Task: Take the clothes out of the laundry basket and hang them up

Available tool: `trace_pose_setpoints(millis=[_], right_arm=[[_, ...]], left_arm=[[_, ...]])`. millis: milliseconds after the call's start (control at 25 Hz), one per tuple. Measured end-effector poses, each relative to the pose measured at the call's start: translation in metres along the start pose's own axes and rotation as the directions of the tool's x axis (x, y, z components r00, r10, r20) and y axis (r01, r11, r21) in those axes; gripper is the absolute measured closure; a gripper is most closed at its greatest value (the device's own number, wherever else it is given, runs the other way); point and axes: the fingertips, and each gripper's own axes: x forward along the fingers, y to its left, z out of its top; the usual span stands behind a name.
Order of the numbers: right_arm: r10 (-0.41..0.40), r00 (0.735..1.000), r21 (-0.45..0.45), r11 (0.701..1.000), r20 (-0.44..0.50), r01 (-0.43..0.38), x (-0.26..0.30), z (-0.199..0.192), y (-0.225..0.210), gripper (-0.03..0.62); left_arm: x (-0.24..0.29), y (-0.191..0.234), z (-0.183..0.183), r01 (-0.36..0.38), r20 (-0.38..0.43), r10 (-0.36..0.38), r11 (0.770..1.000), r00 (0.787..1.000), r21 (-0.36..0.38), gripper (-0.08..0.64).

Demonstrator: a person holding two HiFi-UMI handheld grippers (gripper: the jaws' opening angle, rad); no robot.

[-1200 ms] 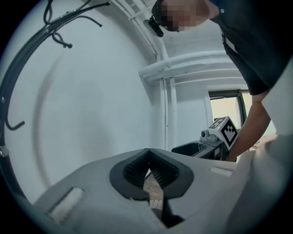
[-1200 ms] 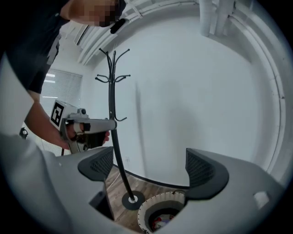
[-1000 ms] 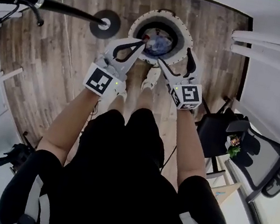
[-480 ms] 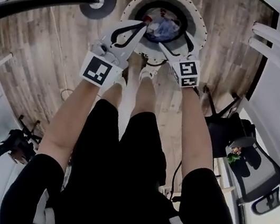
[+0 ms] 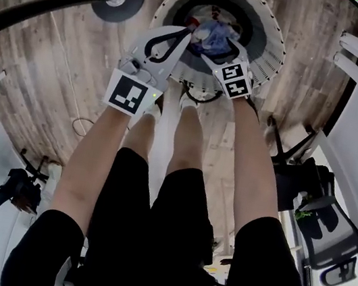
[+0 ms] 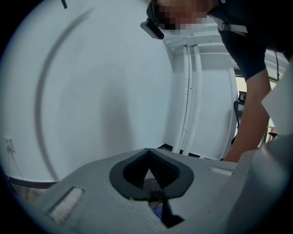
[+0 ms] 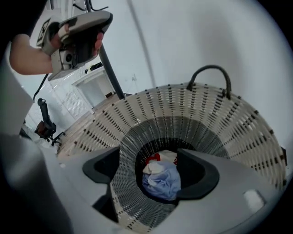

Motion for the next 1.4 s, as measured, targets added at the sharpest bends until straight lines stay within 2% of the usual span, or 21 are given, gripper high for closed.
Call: trace_pose_setpoints(millis=[200, 440, 640, 920, 1080, 1320, 1360, 1400], right_arm=[[0.030, 0.995, -0.063, 0.997, -0.094, -0.036, 0.053, -0.025, -0.011, 0.213], [0.068, 0.982, -0.108, 0.990, -0.177, -0.088, 0.105, -0.056, -0.016, 0.225], [0.089, 0.970, -0.138, 0.983, -0.226, -0.122, 0.140, -0.081, -0.018, 0.235], [0.120, 0.956, -0.178, 0.969, -0.268, -0.172, 0.175, -0.109, -0.021, 0.244], [0.108, 0.947, -0.211, 0.961, -0.302, -0.177, 0.189, -0.123, -0.027, 0.294], [0.091, 0.922, -0.234, 0.954, -0.375, -0.189, 0.203, -0.145, -0.032, 0.307], [0.085, 0.919, -0.239, 0.953, -0.386, -0.188, 0.205, -0.148, -0.034, 0.327], [0.082, 0.914, -0.240, 0.952, -0.397, -0.189, 0.207, -0.150, -0.034, 0.383]], left_arm=[[0.015, 0.010, -0.034, 0.008, -0.013, -0.008, 1.000, 1.000, 0.005, 0.557], [0.026, 0.020, -0.065, -0.013, 0.009, 0.014, 0.999, 1.000, -0.048, 0.557], [0.042, 0.020, -0.085, -0.010, -0.007, 0.009, 0.999, 1.000, -0.041, 0.557], [0.065, 0.028, -0.096, -0.015, 0.022, 0.016, 0.998, 1.000, -0.066, 0.557], [0.066, 0.035, -0.097, -0.026, 0.038, 0.030, 0.996, 0.999, -0.083, 0.557], [0.060, 0.036, -0.102, -0.038, 0.042, 0.042, 0.996, 0.998, -0.086, 0.555], [0.059, 0.036, -0.103, -0.041, 0.042, 0.045, 0.995, 0.998, -0.089, 0.555], [0.057, 0.037, -0.103, -0.044, 0.042, 0.048, 0.995, 0.998, -0.091, 0.555]])
